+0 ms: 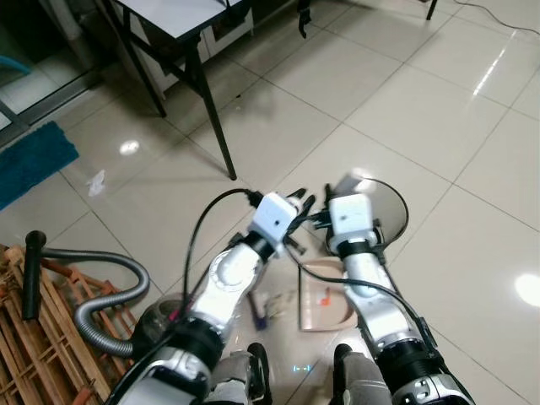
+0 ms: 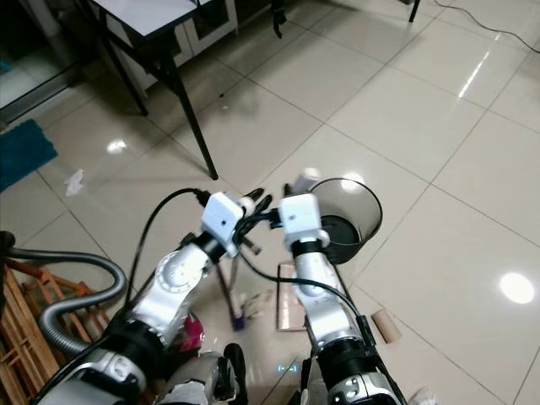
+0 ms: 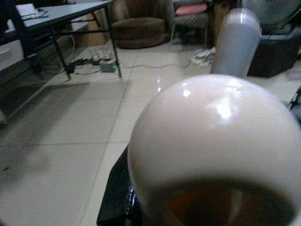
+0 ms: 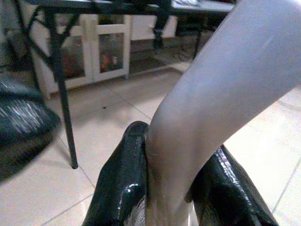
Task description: Sweep floor
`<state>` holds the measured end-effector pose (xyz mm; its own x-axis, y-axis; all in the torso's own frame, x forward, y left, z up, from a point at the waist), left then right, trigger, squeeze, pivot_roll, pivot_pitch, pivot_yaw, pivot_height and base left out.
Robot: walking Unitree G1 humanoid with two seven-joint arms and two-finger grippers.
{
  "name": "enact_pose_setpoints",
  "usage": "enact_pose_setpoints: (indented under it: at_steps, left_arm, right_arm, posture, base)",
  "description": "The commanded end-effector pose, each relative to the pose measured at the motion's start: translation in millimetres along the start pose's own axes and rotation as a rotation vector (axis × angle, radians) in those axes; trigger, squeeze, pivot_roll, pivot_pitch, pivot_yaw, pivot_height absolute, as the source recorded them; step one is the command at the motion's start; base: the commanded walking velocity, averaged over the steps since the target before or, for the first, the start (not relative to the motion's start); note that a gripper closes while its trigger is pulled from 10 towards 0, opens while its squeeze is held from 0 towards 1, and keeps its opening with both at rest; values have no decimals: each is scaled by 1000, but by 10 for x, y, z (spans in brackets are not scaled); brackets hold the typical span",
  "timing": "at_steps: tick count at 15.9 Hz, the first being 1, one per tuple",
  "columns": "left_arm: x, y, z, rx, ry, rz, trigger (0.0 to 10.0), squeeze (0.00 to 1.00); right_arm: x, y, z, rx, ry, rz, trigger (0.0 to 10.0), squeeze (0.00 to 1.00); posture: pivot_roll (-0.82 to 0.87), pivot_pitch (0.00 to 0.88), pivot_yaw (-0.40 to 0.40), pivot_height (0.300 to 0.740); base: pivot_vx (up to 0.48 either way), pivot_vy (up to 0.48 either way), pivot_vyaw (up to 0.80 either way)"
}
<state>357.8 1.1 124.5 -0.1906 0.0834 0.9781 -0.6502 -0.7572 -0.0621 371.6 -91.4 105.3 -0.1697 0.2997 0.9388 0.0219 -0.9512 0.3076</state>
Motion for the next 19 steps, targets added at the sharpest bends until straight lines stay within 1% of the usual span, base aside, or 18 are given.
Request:
enact_pose_setpoints:
  at_steps: [1,3,4,5,6,8,9,10,11,12,14,16,18,19]
  left_arm:
    - [85,44,44,-11,44,-71,10000,0]
    - [144,100,65,-47,69,-134,10000,0]
    - [194,120,72,-75,89,-194,10000,0]
    - [242,146,68,-110,102,-231,10000,0]
    - [293,186,50,-178,104,-233,10000,0]
    - [322,197,28,-245,96,-215,10000,0]
    - [378,163,-16,-328,78,-162,10000,0]
    - [409,136,-31,-349,76,-142,10000,0]
    - [501,41,-63,-388,73,-91,10000,0]
    - [597,-57,-79,-404,76,-42,10000,0]
    - [770,-203,-89,-430,82,7,10000,0]
    - [1037,-338,-117,-466,102,27,10000,0]
    - [1232,-445,-142,-498,107,28,10000,0]
    - [1313,-510,-157,-508,103,46,10000,0]
  right_arm:
    - [-293,-220,-156,50,-141,110,10000,0]
    - [-309,-180,-166,37,-146,149,10000,0]
    - [-331,-120,-171,24,-146,162,10000,0]
    - [-350,-62,-184,11,-147,167,10000,0]
    - [-396,39,-200,-12,-155,172,10000,0]
    - [-441,143,-203,-35,-163,171,10000,0]
    - [-470,270,-205,-57,-162,163,10000,0]
    - [-474,308,-209,-64,-160,160,10000,0]
    - [-483,380,-213,-76,-157,159,10000,0]
    - [-485,423,-218,-82,-153,157,10000,0]
    - [-483,459,-202,-82,-148,154,10000,0]
    - [-458,501,-198,-79,-134,149,10000,0]
    - [-433,557,-179,-87,-124,151,10000,0]
    - [-417,586,-168,-91,-119,152,10000,0]
  posture:
    - [-6,273,134,740]
    - [-12,245,132,740]
    - [-17,227,130,740]
    - [-17,222,130,740]
    - [-19,198,128,740]
    - [-19,179,124,740]
    - [-18,155,123,740]
    - [-18,149,123,740]
    - [-17,134,121,740]
    - [-14,117,119,740]
    - [-12,90,115,740]
    - [-11,72,112,740]
    - [-12,57,109,740]
    - [-13,51,108,740]
  base:
    - [0,0,0]
    - [0,0,0]
    - [0,0,0]
    - [0,0,0]
    - [0,0,0]
    - [0,0,0]
    - [0,0,0]
    - [0,0,0]
    - [0,0,0]
    - [0,0,0]
    - [0,0,0]
    - [0,0,0]
    - [0,0,0]
    - [0,0,0]
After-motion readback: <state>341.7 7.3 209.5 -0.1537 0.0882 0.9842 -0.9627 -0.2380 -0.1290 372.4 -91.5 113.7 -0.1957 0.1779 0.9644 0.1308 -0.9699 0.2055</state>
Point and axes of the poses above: a point about 5 cm out from each wrist's last joint towards the gripper, its own z axis pointing out of the wrist towards the gripper, its own x axis along the axis of the wrist's last joint, y = z × x, the point moved 6 cm from there along z, pointing out of the wrist towards the gripper, and after that the axes turned 8 degrees about -z, right-handed, at the moved point
